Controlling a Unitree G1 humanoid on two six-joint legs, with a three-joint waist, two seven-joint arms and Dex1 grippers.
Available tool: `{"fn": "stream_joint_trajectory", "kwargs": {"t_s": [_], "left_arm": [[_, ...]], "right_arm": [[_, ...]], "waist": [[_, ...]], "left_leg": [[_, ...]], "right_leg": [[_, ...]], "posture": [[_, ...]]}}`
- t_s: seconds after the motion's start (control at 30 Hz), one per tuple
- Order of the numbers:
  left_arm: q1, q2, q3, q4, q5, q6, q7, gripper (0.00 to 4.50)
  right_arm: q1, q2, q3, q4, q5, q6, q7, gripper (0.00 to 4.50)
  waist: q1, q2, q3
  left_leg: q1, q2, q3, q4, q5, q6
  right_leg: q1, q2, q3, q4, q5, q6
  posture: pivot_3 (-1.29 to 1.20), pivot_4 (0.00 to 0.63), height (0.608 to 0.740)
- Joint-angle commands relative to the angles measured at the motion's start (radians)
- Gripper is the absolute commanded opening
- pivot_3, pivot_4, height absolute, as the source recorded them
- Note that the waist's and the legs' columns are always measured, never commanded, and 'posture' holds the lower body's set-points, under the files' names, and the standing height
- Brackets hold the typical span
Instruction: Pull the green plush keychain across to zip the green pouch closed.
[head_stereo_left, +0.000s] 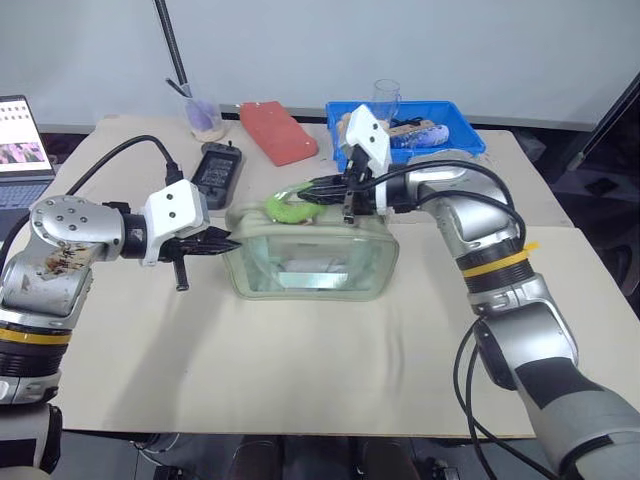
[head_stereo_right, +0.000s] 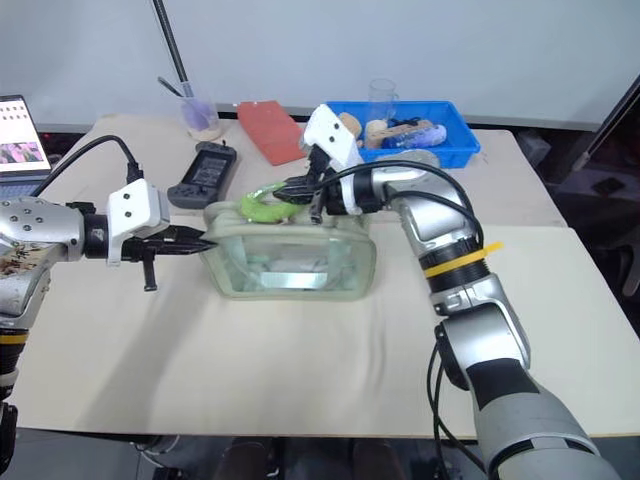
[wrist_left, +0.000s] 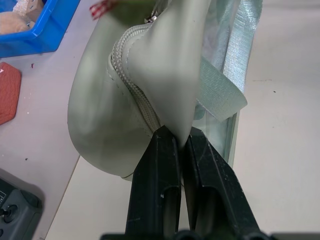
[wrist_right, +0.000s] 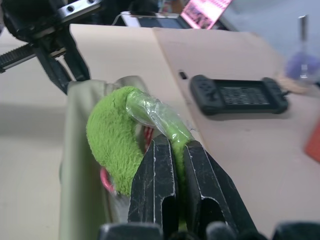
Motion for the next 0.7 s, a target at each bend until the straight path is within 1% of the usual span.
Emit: {"fn": "stream_joint_trajectory", "kwargs": {"t_s": [0.03,0.17,0.23,0.37,0.47,0.53,0.6,0.7], "left_arm": [[-0.007,-0.004,-0.011,0.003,0.015,-0.015,-0.006,0.0],[-0.002,-0.002,-0.007,0.014,0.018,-0.028,-0.008,0.0],[-0.001,0.003,-0.001,0.026,0.023,-0.041,-0.01,0.0],[-0.013,0.015,0.0,0.068,0.045,-0.077,-0.013,0.0],[-0.023,0.016,-0.001,0.106,0.054,-0.1,-0.018,0.0],[-0.027,0.015,-0.004,0.134,0.062,-0.119,-0.02,0.0],[-0.031,0.011,-0.009,0.155,0.066,-0.133,-0.021,0.0],[-0.036,-0.001,-0.026,0.175,0.071,-0.152,-0.02,0.0]], "right_arm": [[-0.019,-0.067,-0.083,-0.103,0.054,0.065,0.004,0.03],[0.029,-0.165,-0.121,-0.167,0.054,0.103,-0.008,0.03],[0.075,-0.238,-0.148,-0.18,0.029,0.102,-0.028,0.03],[0.19,-0.363,-0.188,-0.177,-0.015,0.072,-0.069,0.03],[0.285,-0.419,-0.235,-0.2,-0.011,0.085,-0.1,0.03],[0.351,-0.429,-0.264,-0.214,-0.007,0.098,-0.131,0.03],[0.412,-0.417,-0.273,-0.231,-0.001,0.104,-0.155,0.03],[0.524,-0.33,-0.246,-0.293,0.026,0.138,-0.211,0.03]], "waist": [[0.0,0.0,0.0],[0.001,0.0,0.0],[0.003,0.0,0.0],[0.001,0.0,0.0],[-0.003,0.0,0.0],[-0.008,0.0,0.0],[-0.01,0.0,0.0],[-0.009,0.0,0.0]], "left_leg": [[0.0,0.0,0.0,0.0,0.0,0.0],[0.0,0.0,0.0,0.0,0.0,0.0],[0.0,0.0,0.0,0.0,0.0,0.0],[0.0,-0.001,0.001,0.0,0.0,0.0],[0.0,0.0,0.001,0.0,0.0,0.0],[0.001,0.0,0.001,-0.001,0.0,0.0],[0.002,0.0,0.001,-0.001,0.0,0.0],[0.003,0.0,0.0,-0.001,0.0,0.0]], "right_leg": [[0.0,0.0,0.0,0.0,0.0,0.0],[0.0,0.0,0.0,0.0,-0.001,-0.001],[0.0,0.0,0.0,0.0,-0.002,-0.003],[0.0,-0.001,0.0,-0.002,-0.002,-0.003],[0.0,-0.001,0.0,-0.002,-0.002,-0.003],[0.0,-0.001,0.0,-0.002,-0.001,-0.003],[0.0,0.0,0.0,-0.001,-0.001,-0.002],[0.002,0.0,0.0,-0.001,0.0,0.0]], "posture": [[0.0,0.15,0.74],[0.0,0.15,0.74],[0.0,0.15,0.74],[0.0,0.15,0.74],[0.0,0.15,0.74],[0.0,0.15,0.74],[0.0,0.15,0.74],[0.0,0.15,0.74]]}}
